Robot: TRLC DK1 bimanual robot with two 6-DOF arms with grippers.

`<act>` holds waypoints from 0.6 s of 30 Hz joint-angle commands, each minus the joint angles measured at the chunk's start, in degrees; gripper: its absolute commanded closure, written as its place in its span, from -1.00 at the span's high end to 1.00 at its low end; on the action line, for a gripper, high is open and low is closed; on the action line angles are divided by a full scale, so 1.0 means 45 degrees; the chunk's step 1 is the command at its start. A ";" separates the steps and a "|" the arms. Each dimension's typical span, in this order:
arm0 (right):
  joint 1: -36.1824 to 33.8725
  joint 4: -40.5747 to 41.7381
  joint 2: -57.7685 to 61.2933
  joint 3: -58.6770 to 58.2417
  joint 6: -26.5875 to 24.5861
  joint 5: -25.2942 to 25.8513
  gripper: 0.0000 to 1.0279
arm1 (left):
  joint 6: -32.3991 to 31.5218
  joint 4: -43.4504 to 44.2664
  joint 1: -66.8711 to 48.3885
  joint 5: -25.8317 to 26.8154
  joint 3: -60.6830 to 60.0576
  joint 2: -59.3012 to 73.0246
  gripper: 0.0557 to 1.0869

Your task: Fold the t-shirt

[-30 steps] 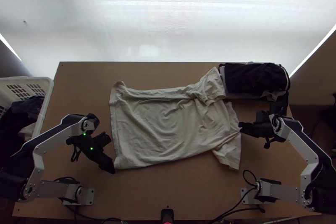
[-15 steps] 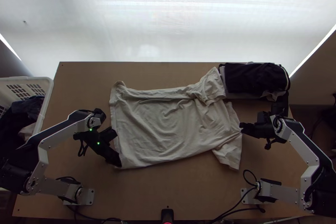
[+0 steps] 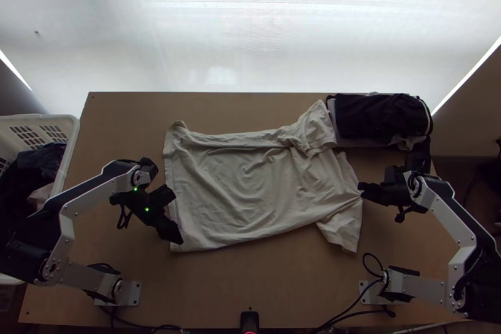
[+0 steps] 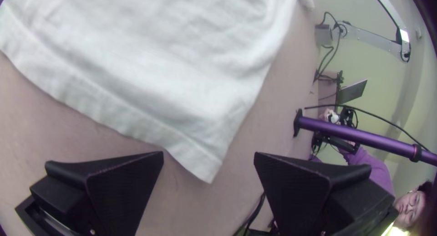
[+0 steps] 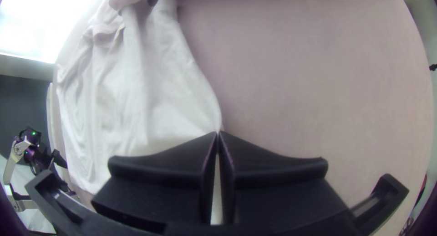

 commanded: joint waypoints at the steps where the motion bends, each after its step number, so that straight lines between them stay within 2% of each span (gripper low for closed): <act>1: 0.0003 0.0148 0.0217 0.0049 -0.0027 0.0047 -0.94 | 0.0848 -0.2032 -0.0201 0.0583 0.0054 -0.0158 0.90; 10: 0.0140 0.0207 0.0256 -0.0048 -0.0027 0.0242 -0.94 | 0.0868 -0.2149 -0.0182 0.1189 0.0308 -0.0139 0.90; 18: 0.0101 0.0187 0.0099 -0.0107 -0.0027 0.0242 -0.94 | 0.0887 -0.2032 -0.0318 0.1052 0.0308 0.0096 0.90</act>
